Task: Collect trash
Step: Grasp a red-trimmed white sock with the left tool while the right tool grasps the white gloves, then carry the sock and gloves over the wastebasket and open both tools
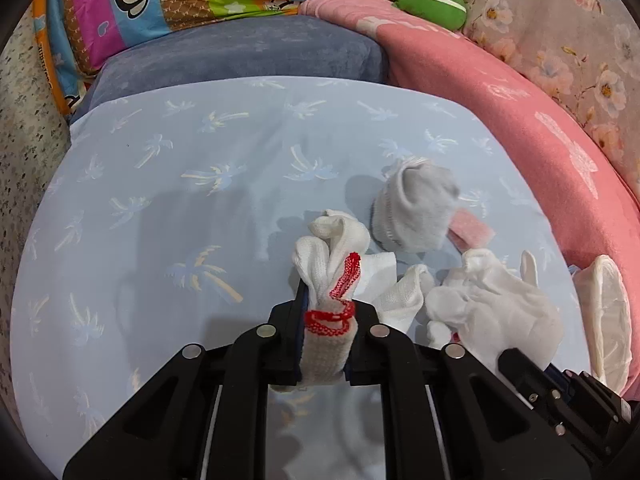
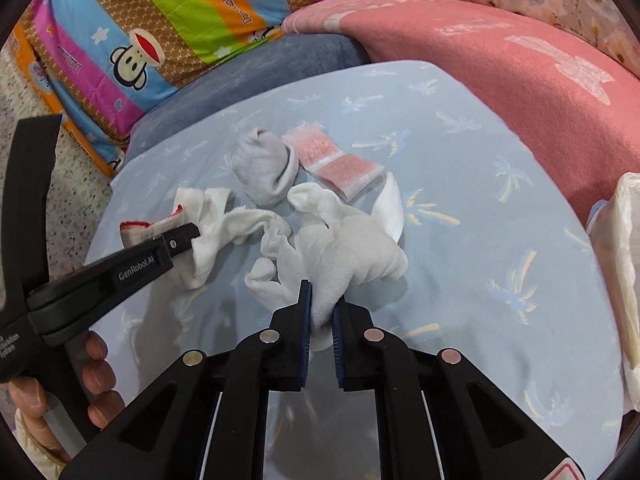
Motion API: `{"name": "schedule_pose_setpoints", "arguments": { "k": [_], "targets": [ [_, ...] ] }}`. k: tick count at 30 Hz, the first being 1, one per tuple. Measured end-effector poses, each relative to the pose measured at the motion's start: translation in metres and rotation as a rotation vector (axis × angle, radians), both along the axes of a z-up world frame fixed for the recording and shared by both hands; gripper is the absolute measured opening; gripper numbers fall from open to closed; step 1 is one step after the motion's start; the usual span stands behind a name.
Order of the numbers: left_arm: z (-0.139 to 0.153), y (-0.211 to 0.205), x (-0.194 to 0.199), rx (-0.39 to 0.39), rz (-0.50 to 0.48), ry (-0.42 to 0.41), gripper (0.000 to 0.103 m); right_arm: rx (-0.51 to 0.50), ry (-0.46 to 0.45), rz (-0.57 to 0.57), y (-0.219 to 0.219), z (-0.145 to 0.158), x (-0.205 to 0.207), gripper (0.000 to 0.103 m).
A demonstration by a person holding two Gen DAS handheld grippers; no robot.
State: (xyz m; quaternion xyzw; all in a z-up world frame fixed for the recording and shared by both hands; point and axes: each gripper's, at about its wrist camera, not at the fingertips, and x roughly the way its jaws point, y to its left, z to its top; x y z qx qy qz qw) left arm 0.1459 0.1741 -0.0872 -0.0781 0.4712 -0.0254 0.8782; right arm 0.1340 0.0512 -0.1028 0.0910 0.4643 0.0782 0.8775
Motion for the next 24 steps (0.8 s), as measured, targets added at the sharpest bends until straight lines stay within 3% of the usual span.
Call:
{"name": "schedule_pose_setpoints", "arguments": {
  "k": [10,24],
  "targets": [
    [0.042,-0.034,-0.02,0.003,-0.065,-0.074,0.013,0.041,-0.115,-0.062,-0.035,0.058,-0.023,0.009],
    [0.114,-0.127,-0.041,-0.001,-0.27,-0.236,0.013,0.063,-0.303,-0.219,-0.13,0.14,-0.068,0.009]
  ]
}}
